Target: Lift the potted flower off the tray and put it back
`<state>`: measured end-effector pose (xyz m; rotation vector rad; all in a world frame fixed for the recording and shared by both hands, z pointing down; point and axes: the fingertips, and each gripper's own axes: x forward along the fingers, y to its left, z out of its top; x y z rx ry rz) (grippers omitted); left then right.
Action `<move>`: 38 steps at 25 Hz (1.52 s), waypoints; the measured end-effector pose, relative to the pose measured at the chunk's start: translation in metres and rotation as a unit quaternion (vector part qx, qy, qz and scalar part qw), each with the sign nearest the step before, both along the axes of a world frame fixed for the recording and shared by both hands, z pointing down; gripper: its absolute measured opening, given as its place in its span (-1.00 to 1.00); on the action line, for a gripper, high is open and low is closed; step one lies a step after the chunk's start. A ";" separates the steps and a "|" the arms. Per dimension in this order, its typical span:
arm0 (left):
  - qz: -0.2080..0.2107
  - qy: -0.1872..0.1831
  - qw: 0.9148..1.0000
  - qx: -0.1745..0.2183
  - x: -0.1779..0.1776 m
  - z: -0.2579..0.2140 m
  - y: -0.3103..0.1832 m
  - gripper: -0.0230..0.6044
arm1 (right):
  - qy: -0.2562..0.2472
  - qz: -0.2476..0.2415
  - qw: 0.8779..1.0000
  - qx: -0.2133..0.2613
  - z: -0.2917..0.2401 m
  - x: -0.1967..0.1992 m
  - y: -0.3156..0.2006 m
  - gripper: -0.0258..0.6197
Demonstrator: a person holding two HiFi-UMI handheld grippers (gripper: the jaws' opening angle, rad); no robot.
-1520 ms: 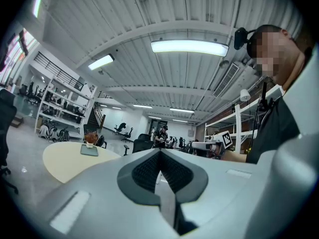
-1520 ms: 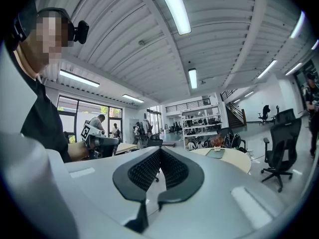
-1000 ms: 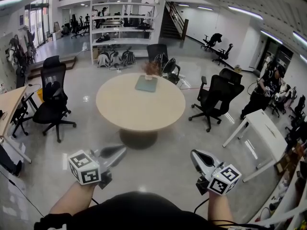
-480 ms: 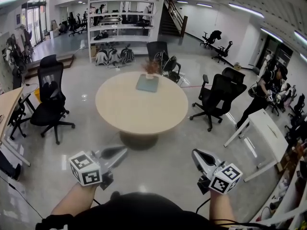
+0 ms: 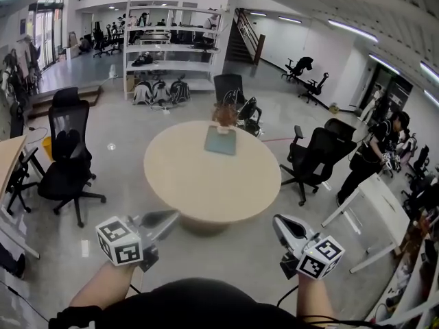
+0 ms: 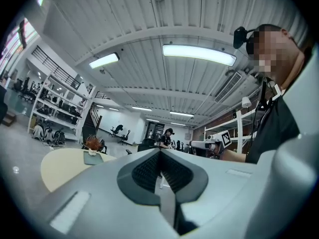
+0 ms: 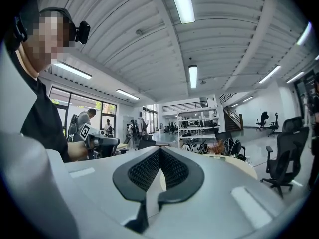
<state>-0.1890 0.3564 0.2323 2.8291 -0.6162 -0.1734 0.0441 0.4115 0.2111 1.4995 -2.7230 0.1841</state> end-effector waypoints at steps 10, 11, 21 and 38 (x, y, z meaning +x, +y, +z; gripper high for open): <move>-0.002 -0.002 1.000 -0.017 -0.047 0.012 -0.083 -0.93 | -0.002 0.015 1.000 -0.010 0.006 -0.032 -0.083 -0.88; -0.004 -0.002 1.000 -0.019 -0.045 0.016 -0.090 -0.93 | -0.001 0.012 1.000 -0.012 0.008 -0.030 -0.092 -0.88; -0.050 -0.012 0.998 -0.024 0.020 0.027 -0.149 -0.93 | -0.019 -0.036 0.999 -0.007 0.022 0.039 -0.177 -0.88; -0.100 -0.047 0.994 -0.020 0.169 0.016 -0.216 -0.93 | -0.057 -0.102 0.993 -0.007 0.034 0.183 -0.282 -0.88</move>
